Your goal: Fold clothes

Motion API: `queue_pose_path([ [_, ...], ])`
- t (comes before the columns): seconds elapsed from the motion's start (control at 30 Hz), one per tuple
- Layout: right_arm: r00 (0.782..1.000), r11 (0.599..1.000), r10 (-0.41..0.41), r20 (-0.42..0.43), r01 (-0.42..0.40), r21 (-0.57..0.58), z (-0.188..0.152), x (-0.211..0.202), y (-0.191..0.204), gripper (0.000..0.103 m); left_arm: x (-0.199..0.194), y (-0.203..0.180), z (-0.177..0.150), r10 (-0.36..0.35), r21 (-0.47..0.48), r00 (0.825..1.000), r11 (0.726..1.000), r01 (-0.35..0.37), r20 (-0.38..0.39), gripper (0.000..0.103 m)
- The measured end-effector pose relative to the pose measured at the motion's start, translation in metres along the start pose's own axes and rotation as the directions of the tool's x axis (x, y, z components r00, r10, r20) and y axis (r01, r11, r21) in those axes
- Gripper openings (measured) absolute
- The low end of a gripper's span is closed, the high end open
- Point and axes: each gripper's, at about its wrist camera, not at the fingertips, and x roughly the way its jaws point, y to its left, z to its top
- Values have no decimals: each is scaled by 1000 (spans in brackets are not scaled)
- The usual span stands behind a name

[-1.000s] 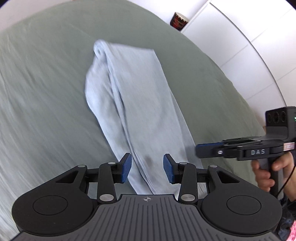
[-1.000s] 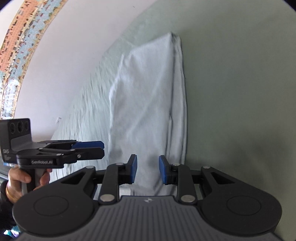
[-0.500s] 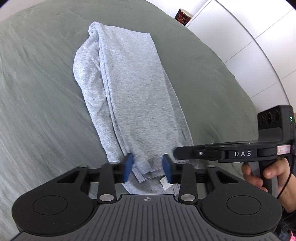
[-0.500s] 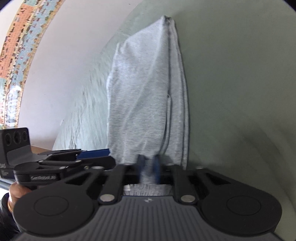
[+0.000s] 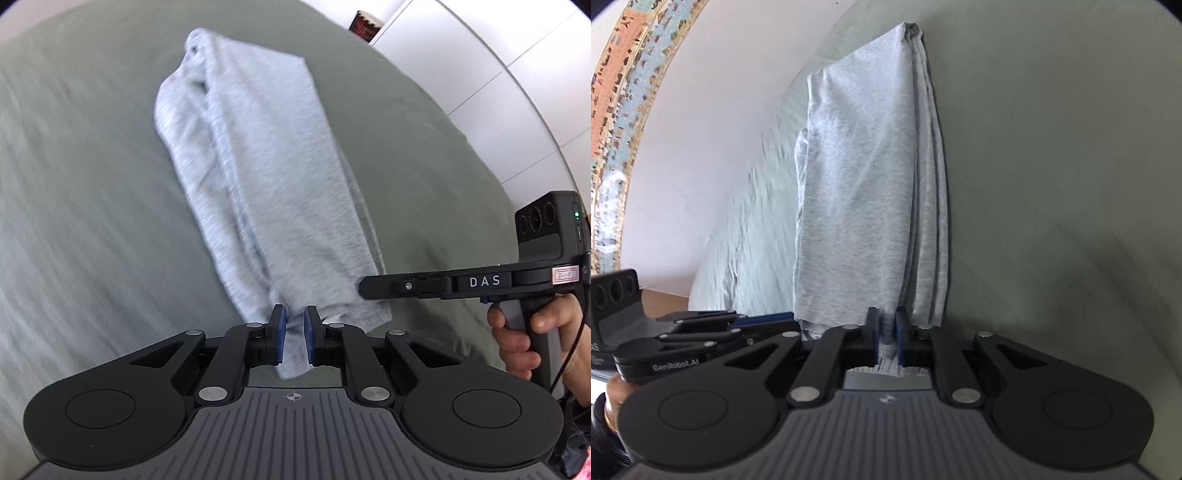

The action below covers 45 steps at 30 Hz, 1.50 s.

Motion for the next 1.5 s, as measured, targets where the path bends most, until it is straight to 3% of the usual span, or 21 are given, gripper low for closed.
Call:
queue_pose_path([
  [0.03, 1000, 1000, 10, 4, -10, 4, 1, -1, 0, 36, -1, 0, 3, 0, -5, 1000, 1000, 0, 5, 15],
  [0.1, 1000, 1000, 14, 13, -14, 4, 3, -4, 0, 48, -4, 5, 9, -11, -28, 1000, 1000, 11, 17, 28],
  [0.13, 1000, 1000, 8, 11, -8, 0, 4, -3, 1, 48, -6, 8, 13, -16, -38, 1000, 999, 17, 24, 32],
  [0.33, 1000, 1000, -17, 3, 17, -19, 4, 4, 3, 46, 9, 8, 19, -7, -43, 1000, 999, 7, 7, 32],
  [0.37, 1000, 1000, -17, 5, 17, -20, 4, 4, 3, 39, 14, 8, 19, -1, -47, 1000, 999, 1, 1, 30],
  [0.4, 1000, 1000, -14, 1, 14, -25, 4, 4, 2, 20, 18, 7, 18, 7, -47, 1000, 999, -7, -3, 30],
  [0.47, 1000, 999, -9, 0, 9, -36, 3, 2, 4, 13, 21, 2, 16, 11, -34, 1000, 999, -11, -3, 14],
  [0.5, 1000, 999, -8, 5, 8, -47, 2, -2, 5, 8, 20, 1, 15, 11, -30, 1000, 999, -11, 0, 14],
  [0.7, 1000, 996, 9, 27, -6, -90, -3, -27, 21, 7, -4, -20, 9, 7, 19, 998, 1000, -9, 58, 13],
  [0.8, 1000, 995, -28, -2, 27, -94, -8, -22, 17, 8, 5, -22, 2, 21, 38, 999, 999, -22, 34, 13],
  [0.9, 997, 995, -70, -24, 68, -79, -10, -10, 11, 16, 13, -13, 0, 26, 0, 1000, 1000, -26, 12, 15],
  [1.0, 998, 995, -57, 3, 57, -84, -5, -18, 14, 23, -2, -5, 10, 17, 6, 999, 1000, -17, 49, 23],
  [1.07, 996, 991, -73, 49, 78, -109, 3, -32, 18, 25, -17, -1, 20, 53, 54, 994, 997, -58, 91, 30],
  [1.17, 988, 974, -114, 100, 131, -182, 17, -41, 33, 25, -30, 5, 46, 150, 190, 979, 966, -174, 137, 31],
  [1.3, 987, 960, -102, 123, 130, -249, 36, -38, 56, 25, -27, 15, 85, 288, 412, 925, 833, -370, 249, 31],
  [1.37, 989, 955, -85, 124, 116, -272, 44, -30, 68, 25, -22, 21, 99, 298, 442, 913, 804, -397, 278, 30],
  [1.43, 990, 950, -75, 120, 108, -293, 47, -17, 78, 25, -18, 31, 114, 299, 433, 905, 803, -410, 301, 30],
  [1.5, 992, 943, -78, 103, 107, -316, 49, 0, 89, 25, -13, 43, 130, 260, 414, 918, 832, -371, 300, 30],
])
